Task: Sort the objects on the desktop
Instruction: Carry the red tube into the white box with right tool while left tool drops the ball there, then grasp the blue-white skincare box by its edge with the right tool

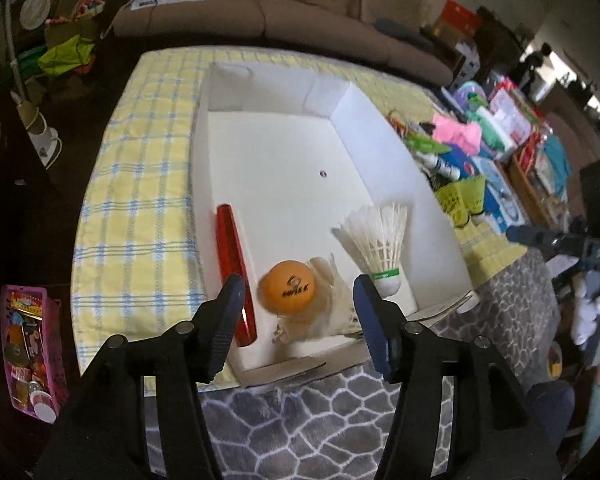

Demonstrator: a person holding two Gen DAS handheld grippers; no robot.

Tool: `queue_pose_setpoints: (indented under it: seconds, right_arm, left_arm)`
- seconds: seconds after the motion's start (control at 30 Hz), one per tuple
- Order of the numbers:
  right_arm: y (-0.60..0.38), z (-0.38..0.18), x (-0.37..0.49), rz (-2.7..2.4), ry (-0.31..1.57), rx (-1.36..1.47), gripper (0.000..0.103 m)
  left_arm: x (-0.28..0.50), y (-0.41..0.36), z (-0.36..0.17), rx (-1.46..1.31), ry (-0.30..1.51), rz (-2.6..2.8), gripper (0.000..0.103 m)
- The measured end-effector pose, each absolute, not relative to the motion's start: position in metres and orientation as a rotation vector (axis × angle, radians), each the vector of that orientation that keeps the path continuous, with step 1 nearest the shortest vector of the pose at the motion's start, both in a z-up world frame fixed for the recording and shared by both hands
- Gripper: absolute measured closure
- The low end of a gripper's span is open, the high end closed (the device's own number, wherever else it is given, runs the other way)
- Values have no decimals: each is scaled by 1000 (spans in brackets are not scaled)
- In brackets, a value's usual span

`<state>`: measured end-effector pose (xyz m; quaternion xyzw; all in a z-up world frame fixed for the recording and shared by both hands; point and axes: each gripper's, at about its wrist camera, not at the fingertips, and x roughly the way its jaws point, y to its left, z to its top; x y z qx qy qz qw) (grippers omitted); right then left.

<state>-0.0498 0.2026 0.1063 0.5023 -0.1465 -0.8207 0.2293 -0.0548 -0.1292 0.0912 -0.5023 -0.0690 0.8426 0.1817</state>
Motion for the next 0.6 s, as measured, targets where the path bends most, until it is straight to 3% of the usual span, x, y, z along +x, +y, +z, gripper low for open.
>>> queue_pose_setpoints:
  seconds: [0.1, 0.3, 0.6]
  right_arm:
    - [209, 112, -42, -2330, -346, 1358, 57]
    - [248, 120, -23, -2503, -328, 1298, 46]
    - [349, 109, 9, -2751, -439, 1307, 40]
  left_arm:
    - [-49, -132, 104, -1379, -212, 2399, 44]
    - [-33, -105, 129, -1266, -181, 2398, 13]
    - [-18, -23, 135, -1176, -111, 2299, 8]
